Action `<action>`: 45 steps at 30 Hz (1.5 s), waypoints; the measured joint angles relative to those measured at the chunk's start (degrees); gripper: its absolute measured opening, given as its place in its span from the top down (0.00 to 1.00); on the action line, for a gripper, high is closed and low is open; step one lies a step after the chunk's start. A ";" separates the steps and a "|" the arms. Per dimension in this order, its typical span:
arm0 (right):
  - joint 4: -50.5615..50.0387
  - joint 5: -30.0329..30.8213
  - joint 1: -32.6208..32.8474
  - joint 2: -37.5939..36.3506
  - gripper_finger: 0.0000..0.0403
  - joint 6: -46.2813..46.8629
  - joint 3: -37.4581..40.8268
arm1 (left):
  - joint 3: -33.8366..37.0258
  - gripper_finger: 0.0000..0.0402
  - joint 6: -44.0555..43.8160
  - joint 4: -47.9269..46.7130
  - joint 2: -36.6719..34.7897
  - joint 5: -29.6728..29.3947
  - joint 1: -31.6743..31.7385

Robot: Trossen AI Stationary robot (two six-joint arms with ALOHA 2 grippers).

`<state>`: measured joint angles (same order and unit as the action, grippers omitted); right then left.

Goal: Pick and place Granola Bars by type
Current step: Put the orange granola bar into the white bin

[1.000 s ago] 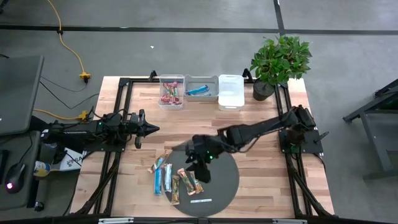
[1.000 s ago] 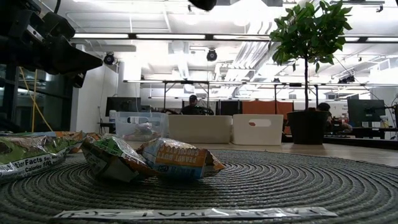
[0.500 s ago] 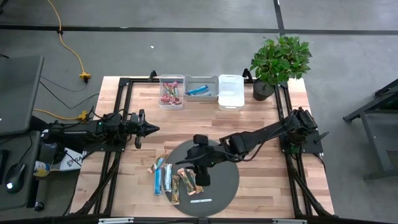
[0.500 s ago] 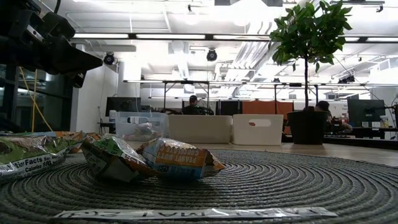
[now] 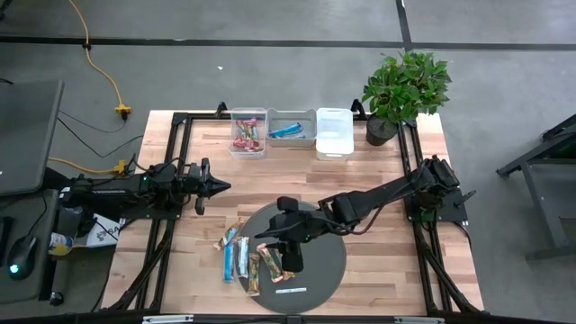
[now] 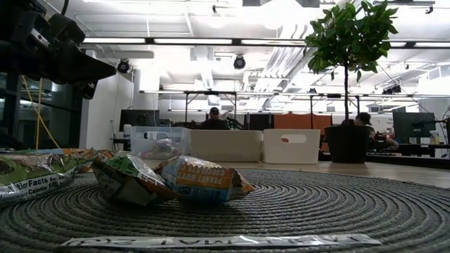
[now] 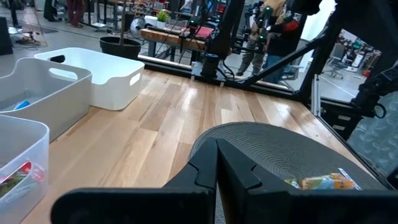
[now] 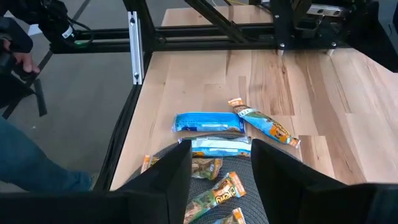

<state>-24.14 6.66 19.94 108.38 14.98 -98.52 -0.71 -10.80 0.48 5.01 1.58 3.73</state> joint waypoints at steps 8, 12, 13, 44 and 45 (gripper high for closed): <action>-1.73 -1.85 0.00 0.00 0.63 2.67 0.00 | 0.00 1.00 0.01 -0.03 -0.02 -0.28 0.00; -5.38 -5.35 -0.05 0.00 0.63 5.95 0.00 | 0.00 1.00 0.00 -0.03 0.01 -0.26 0.00; -6.20 -5.97 -0.07 0.00 0.63 6.74 0.00 | 0.00 1.00 0.00 -0.04 -0.01 -0.26 0.00; -11.05 -5.50 2.04 6.89 0.63 58.63 -0.04 | 0.00 1.00 0.01 -0.09 0.01 -0.01 0.00; -10.82 -5.55 2.21 7.56 0.63 60.59 -0.04 | 0.00 1.00 0.02 -0.07 0.01 0.00 0.00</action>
<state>-34.96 1.11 22.16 115.94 75.57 -98.56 -0.71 -10.79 0.40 5.02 1.58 3.73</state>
